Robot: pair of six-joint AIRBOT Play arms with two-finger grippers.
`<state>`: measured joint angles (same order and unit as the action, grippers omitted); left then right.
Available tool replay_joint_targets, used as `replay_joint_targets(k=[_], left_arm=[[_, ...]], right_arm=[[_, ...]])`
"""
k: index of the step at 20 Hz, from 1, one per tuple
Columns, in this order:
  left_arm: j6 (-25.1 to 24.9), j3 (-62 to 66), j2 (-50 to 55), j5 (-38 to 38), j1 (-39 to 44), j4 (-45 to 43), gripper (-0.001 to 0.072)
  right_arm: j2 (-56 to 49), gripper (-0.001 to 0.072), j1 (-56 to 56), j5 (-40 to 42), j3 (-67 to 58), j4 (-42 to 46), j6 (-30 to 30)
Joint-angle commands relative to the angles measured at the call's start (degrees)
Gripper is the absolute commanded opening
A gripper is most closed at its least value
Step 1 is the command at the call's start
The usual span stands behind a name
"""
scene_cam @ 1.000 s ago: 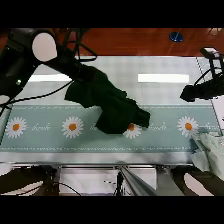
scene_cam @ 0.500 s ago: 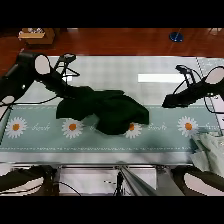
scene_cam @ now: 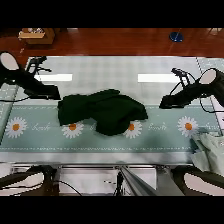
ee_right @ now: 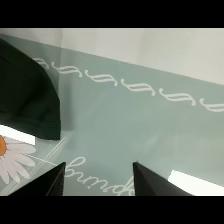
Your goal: Fold the shirts.
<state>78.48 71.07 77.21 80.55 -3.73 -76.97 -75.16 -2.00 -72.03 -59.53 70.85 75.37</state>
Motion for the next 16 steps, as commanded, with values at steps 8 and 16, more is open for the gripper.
replay_joint_targets(k=[8,16], left_arm=[[-7.4,-15.6,0.1,-3.6,-8.1,9.6,0.0720],[-11.4,-20.2,4.5,-8.7,-9.0,16.2,0.0658]], right_arm=[[-0.2,0.0488,0.0,3.7,0.0,-3.2,-0.2],[-0.2,0.0488,0.0,3.9,0.0,-4.7,-0.5]])
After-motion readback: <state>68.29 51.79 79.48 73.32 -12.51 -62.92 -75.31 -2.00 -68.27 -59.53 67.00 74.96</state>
